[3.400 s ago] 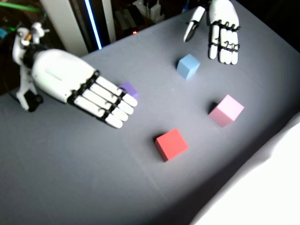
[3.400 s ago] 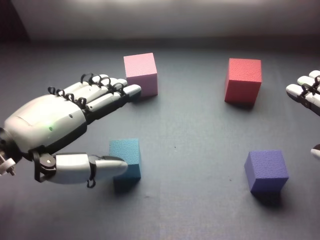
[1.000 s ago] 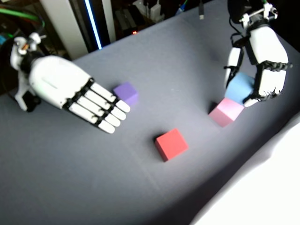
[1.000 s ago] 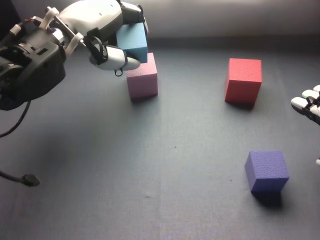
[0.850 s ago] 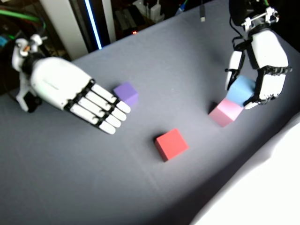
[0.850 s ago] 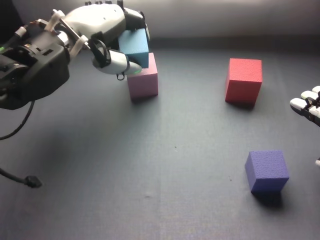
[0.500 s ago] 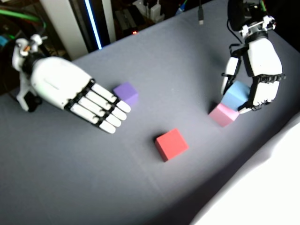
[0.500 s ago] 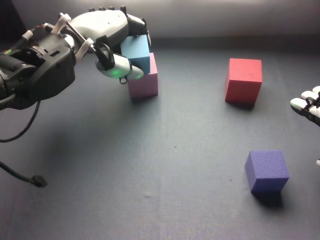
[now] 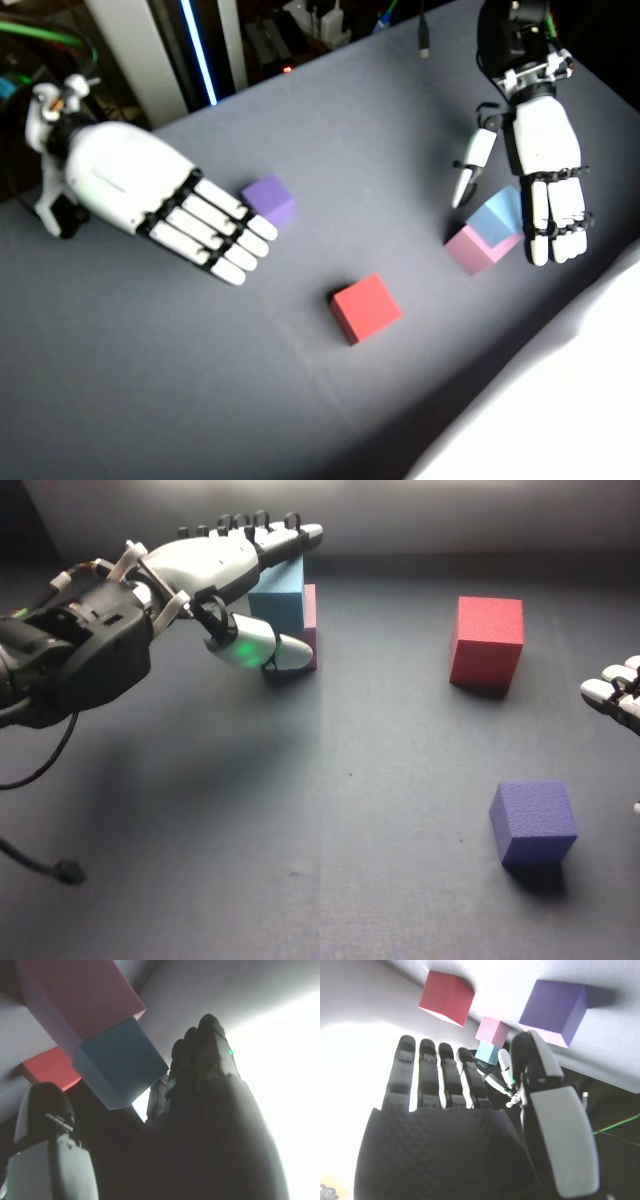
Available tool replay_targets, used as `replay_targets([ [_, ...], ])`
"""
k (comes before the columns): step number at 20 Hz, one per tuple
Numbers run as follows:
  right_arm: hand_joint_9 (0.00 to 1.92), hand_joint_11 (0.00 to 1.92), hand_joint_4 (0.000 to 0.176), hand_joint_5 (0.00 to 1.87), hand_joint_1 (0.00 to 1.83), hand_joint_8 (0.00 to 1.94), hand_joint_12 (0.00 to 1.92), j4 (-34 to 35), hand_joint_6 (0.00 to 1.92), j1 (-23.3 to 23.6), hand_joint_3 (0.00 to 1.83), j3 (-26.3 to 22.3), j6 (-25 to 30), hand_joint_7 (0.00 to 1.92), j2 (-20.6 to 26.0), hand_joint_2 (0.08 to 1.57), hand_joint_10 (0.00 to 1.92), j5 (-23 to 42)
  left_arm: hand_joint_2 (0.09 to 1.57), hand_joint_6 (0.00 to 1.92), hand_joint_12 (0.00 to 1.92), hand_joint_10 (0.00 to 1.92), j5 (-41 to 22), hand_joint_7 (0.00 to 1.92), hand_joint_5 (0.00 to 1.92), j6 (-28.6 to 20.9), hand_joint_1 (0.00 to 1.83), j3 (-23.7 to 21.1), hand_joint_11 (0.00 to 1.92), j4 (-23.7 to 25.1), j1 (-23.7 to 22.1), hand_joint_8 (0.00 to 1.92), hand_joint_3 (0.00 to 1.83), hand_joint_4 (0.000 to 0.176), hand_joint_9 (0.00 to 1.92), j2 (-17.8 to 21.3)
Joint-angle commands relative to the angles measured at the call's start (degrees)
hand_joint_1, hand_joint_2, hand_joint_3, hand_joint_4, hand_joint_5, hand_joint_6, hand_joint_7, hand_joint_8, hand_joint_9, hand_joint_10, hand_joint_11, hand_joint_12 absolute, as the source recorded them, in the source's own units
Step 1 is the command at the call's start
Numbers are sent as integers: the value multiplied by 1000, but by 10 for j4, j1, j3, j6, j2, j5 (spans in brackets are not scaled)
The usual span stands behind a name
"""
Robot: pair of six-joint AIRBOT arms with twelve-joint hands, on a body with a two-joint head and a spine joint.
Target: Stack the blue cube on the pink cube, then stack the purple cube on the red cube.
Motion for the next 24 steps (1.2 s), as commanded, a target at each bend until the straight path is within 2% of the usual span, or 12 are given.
replay_targets([
  [1, 0, 0, 0, 0, 594, 0, 0, -22, 0, 2, 0, -2, 14, 0, 6, 1344, 0, 73, 980, 0, 0, 0, -107, 0, 0, 2, 516, -10, 0, 1, 0, 0, 0, 176, 0, 18],
  [4, 0, 0, 11, 0, 478, 0, 0, -48, 0, 2, 0, -3, 47, 0, 14, 1295, 0, 82, 1018, 0, 0, 0, -172, 0, 0, 17, 489, -59, 0, 2, 16, 0, 0, 176, 0, 58],
  [7, 0, 0, 0, 0, 556, 0, 0, -93, 0, 1, 0, 12, 124, 0, 13, 1234, 0, 81, 1272, 0, 0, 0, -292, 0, 0, 19, 132, -143, 0, 1, 85, 0, 31, 176, 0, 126],
  [9, 0, 0, 25, 0, 582, 0, 0, -104, 0, 0, 0, 17, 148, 0, 9, 1209, 0, 80, 1295, 0, 0, 0, -326, 0, 0, 18, 112, -163, 0, -3, 108, 0, 28, 176, 0, 140],
  [11, 0, 0, 23, 0, 660, 0, 0, -116, 0, 0, 0, 30, 173, 0, -7, 1174, 0, 73, 1320, 0, 0, 0, -377, 0, 0, 14, 74, -190, 0, -11, 144, 0, 20, 176, 0, 158],
  [12, 0, 0, 0, 0, 680, 0, 0, -118, 0, 0, 0, 36, 181, 0, -15, 1143, 0, 68, 1333, 0, 0, 0, -391, 0, 0, 12, 97, -197, 0, -13, 155, 0, 17, 176, 0, 164],
  [16, 0, 64, 0, 0, 753, 0, 31, -122, 0, 16, 0, 63, 201, 0, -53, 1074, 0, 27, 1385, 0, 0, 0, -455, 0, 0, 10, 204, -239, 0, -24, 211, 0, 12, 176, 0, 195],
  [18, 43, 2, 0, 0, 802, 0, 880, -123, 0, 27, 40, 76, 204, 0, -71, 1020, 19, 4, 1397, 0, 0, 0, -481, 0, 0, 10, 240, -252, 0, -39, 237, 0, 10, 176, 0, 204],
  [20, 70, 0, 0, 0, 772, 0, 1430, -123, 0, 38, 18, 89, 207, 0, -90, 1056, 44, -14, 1403, 0, 0, 0, -495, 0, 0, 6, 242, -258, 0, -49, 255, 0, 11, 176, 0, 208],
  [21, 54, 0, 0, 0, 751, 2, 1630, -123, 0, 42, 11, 95, 209, 5, -97, 1059, 52, -22, 1407, 0, 0, 0, -496, 0, 0, 4, 270, -259, 0, -51, 260, 0, 9, 176, 0, 208],
  [23, 47, 0, 0, 0, 787, 21, 1581, -123, 0, 49, 6, 105, 213, 57, -109, 1089, 105, -34, 1399, 0, 0, 0, -499, 0, 0, 4, 270, -261, 0, -53, 263, 0, 3, 176, 0, 208],
  [24, 9, 0, 0, 79, 824, 179, 1679, -123, 42, 52, 4, 110, 214, 199, -115, 1137, 717, -40, 1396, 0, 0, 0, -500, 0, 0, 3, 268, -261, 0, -53, 264, 0, 2, 176, 0, 208],
])
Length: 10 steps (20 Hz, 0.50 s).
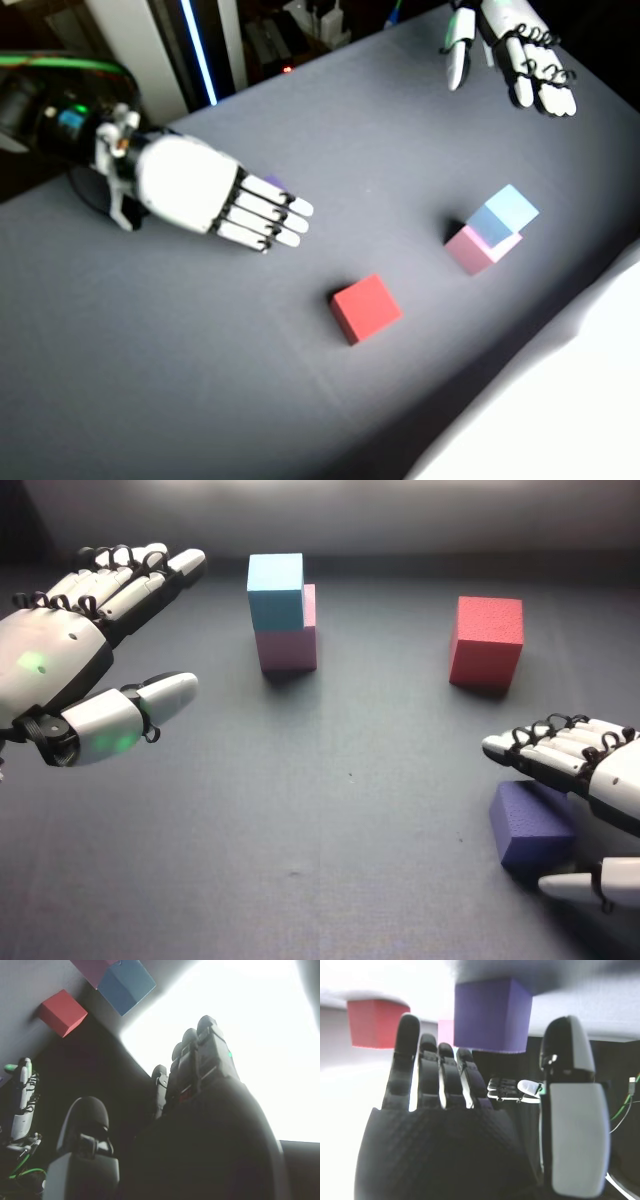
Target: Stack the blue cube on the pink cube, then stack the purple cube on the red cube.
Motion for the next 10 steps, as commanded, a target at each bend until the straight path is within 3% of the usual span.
replay_targets([
  [1, 580, 411, 0, 605, 1142, 1165, 1839, -3, 1241, 8, 3, 4, 4, 762, -2, 1245, 1281, 51, 1406, 0, 0, 0, -77, 0, 0, -2, 255, 0, 0, 3, 0, 0, 5, 176, 0, 6],
  [2, 779, 622, 0, 629, 1173, 1306, 1734, -4, 1375, 12, 0, 7, 5, 841, -5, 1249, 1302, 47, 1403, 0, 0, 0, -78, 0, 0, -3, 251, 0, 0, 3, 1, 0, 3, 176, 0, 7],
  [3, 779, 622, 0, 629, 1173, 1306, 1734, -7, 1375, 17, 0, 8, 5, 841, -5, 1249, 1302, 47, 1403, 0, 0, 0, -79, 0, 0, -4, 251, 0, 0, 3, 2, 0, 3, 176, 0, 7],
  [5, 731, 661, 0, 659, 1152, 1594, 1869, -16, 1346, 34, 6, 10, 5, 737, -4, 1282, 1622, 51, 1407, 0, 0, 0, -84, 0, 0, -6, 215, -2, 0, 1, 9, 0, 4, 176, 0, 11],
  [6, 731, 661, 0, 659, 1152, 1594, 1869, -18, 1346, 37, 6, 10, 5, 737, -2, 1282, 1622, 54, 1407, 0, 0, 0, -85, 0, 0, -7, 215, -2, 0, 0, 11, 0, 4, 176, 0, 11],
  [8, 698, 720, 0, 679, 1167, 1682, 1919, -22, 1284, 48, 1, 10, 5, 709, 6, 1289, 1806, 67, 1398, 0, 0, 0, -85, 0, 0, -11, 237, -3, 0, -4, 17, 0, 0, 176, 0, 10],
  [10, 662, 613, 0, 666, 1142, 1557, 1921, -23, 1355, 61, 0, 11, 5, 739, 14, 1280, 1673, 79, 1408, 0, 0, 0, -85, 0, 0, -17, 238, -3, 0, -8, 27, 0, 4, 176, 0, 9],
])
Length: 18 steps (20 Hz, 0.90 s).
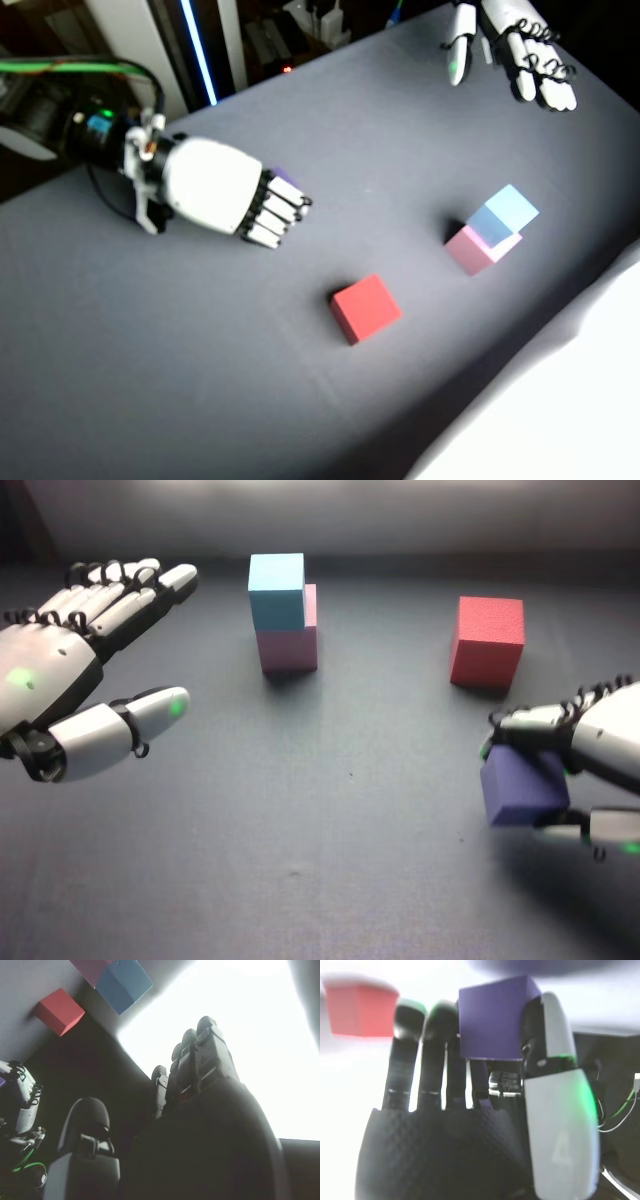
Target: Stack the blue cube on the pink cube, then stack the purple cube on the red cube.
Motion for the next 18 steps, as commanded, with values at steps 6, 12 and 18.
replay_targets([
  [6, 672, 570, 0, 629, 1130, 1496, 1710, 13, 1438, 62, 0, 27, -18, 742, 5, 1288, 1385, 72, 1406, 0, 0, 0, -72, 0, 0, -23, 300, -5, 0, -18, 33, 0, 0, 168, 0, -17],
  [12, 669, 542, 0, 633, 1318, 1482, 1715, 42, 1434, 140, 0, 64, -66, 648, 1, 1276, 1619, 25, 1387, 0, 0, 0, -68, 0, 0, -27, 315, -10, 0, -21, 48, 0, 0, 110, 0, -23],
  [18, 600, 456, 0, 659, 1156, 1582, 1921, 75, 1322, 214, 0, 148, -102, 732, -59, 1283, 1583, -71, 1352, 0, 0, 0, -64, 0, 0, -46, 246, -7, 0, -27, 64, 0, 0, 132, 0, -38],
])
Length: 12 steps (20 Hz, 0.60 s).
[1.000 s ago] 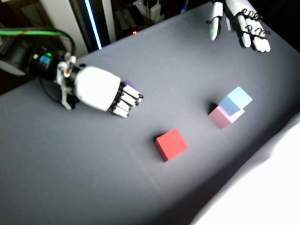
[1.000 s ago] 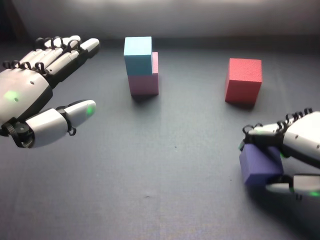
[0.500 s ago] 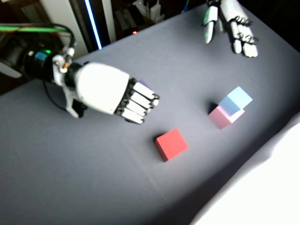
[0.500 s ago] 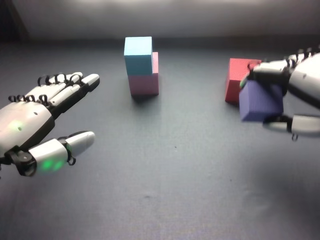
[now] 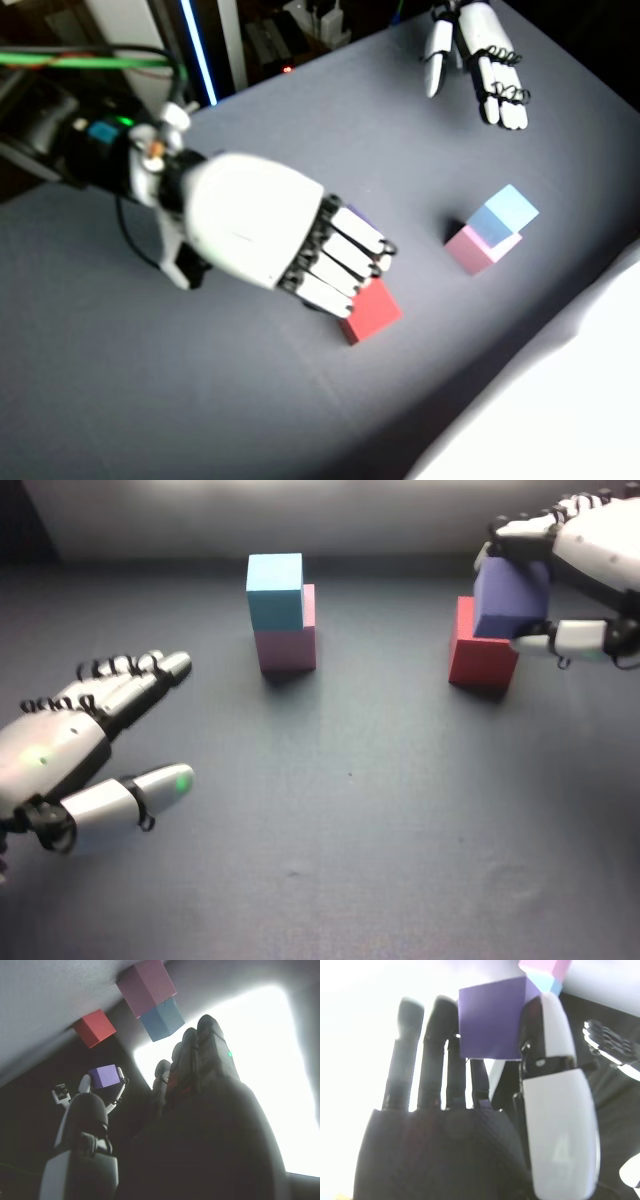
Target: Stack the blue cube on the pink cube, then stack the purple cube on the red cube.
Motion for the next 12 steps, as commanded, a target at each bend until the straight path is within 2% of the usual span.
replay_targets([
  [1, 600, 456, 0, 659, 1156, 1582, 1921, 5, 1322, 14, 0, 14, -5, 732, -3, 1283, 1583, 43, 1352, 0, 0, 0, -72, 0, 0, -6, 246, 4, 0, 4, -2, 0, 0, 132, 0, -1],
  [2, 194, 17, 0, 719, 1132, 1585, 1808, 8, 1516, 23, 3, 27, -7, 471, -12, 1331, 1222, 30, 1365, 0, 0, 0, -71, 0, 0, -9, 299, 6, 0, 4, -2, 0, 0, 117, 0, -4],
  [3, 275, 3, 0, 732, 1139, 1559, 1812, 14, 1501, 30, 0, 39, -15, 499, -22, 1322, 1194, 17, 1364, 0, 0, 0, -70, 0, 0, -11, 293, 8, 0, 5, -2, 0, 0, 118, 0, -6],
  [4, 274, 0, 0, 755, 1137, 1623, 1899, 17, 1388, 37, 0, 50, -18, 513, -30, 1309, 1385, 6, 1363, 0, 0, 0, -70, 0, 0, -12, 292, 9, 0, 5, -2, 0, 0, 114, 0, -7],
  [5, 385, 120, 0, 730, 1126, 1581, 1917, 20, 1375, 41, 0, 61, -18, 590, -38, 1297, 1396, -4, 1366, 0, 0, 0, -70, 0, 0, -13, 292, 9, 0, 5, -2, 0, 0, 115, 0, -8],
  [6, 349, 119, 0, 724, 1118, 1613, 1920, 24, 1397, 43, 1, 71, -18, 557, -45, 1308, 1386, -11, 1369, 0, 0, 0, -70, 0, 0, -15, 277, 10, 0, 5, -2, 0, 1, 113, 0, -9],
  [8, 399, 265, 0, 713, 1121, 1665, 1921, 40, 1342, 43, 0, 83, -22, 576, -52, 1308, 1483, -21, 1381, 0, 0, 0, -71, 0, 0, -16, 277, 11, 0, 5, -1, 0, 3, 110, 0, -12],
  [9, 548, 302, 0, 672, 1273, 1531, 1905, 44, 1375, 43, 0, 86, -23, 608, -53, 1295, 1675, -23, 1379, 0, 0, 0, -72, 0, 0, -16, 275, 11, 0, 5, -1, 0, 2, 116, 0, -12],
  [10, 660, 420, 0, 646, 1297, 1465, 1881, 47, 1347, 43, 0, 90, -23, 657, -56, 1280, 1678, -27, 1372, 0, 0, 0, -73, 0, 0, -17, 237, 11, 0, 5, -1, 0, 0, 124, 0, -12],
  [12, 668, 432, 0, 646, 1319, 1357, 1628, 52, 1475, 43, 0, 96, -23, 678, -60, 1267, 1589, -34, 1353, 0, 0, 0, -74, 0, 0, -18, 176, 11, 0, 5, -1, 0, 0, 126, 0, -12],
])
